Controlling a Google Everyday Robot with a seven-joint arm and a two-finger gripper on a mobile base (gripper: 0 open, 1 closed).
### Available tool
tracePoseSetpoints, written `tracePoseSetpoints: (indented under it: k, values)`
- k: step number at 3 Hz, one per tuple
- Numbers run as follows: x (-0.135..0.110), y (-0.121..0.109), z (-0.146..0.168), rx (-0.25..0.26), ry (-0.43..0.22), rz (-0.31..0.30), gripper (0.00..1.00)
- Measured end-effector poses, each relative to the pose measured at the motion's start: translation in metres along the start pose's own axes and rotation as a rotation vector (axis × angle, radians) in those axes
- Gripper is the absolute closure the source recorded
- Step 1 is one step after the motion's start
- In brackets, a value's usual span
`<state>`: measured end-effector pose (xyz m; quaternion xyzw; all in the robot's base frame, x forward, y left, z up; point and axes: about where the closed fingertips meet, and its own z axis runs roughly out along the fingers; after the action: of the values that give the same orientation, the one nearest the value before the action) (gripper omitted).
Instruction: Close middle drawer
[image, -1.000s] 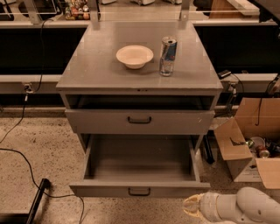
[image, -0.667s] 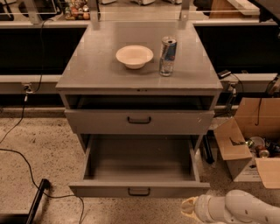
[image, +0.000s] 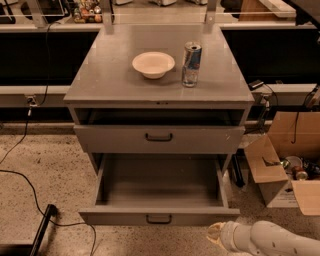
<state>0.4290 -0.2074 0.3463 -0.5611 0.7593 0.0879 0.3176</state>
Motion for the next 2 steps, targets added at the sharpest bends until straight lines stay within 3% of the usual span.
tracePoseSetpoints:
  k: [2]
  values:
    - [-0.019,-0.032,0.003,0.072,-0.074,-0.059,1.00]
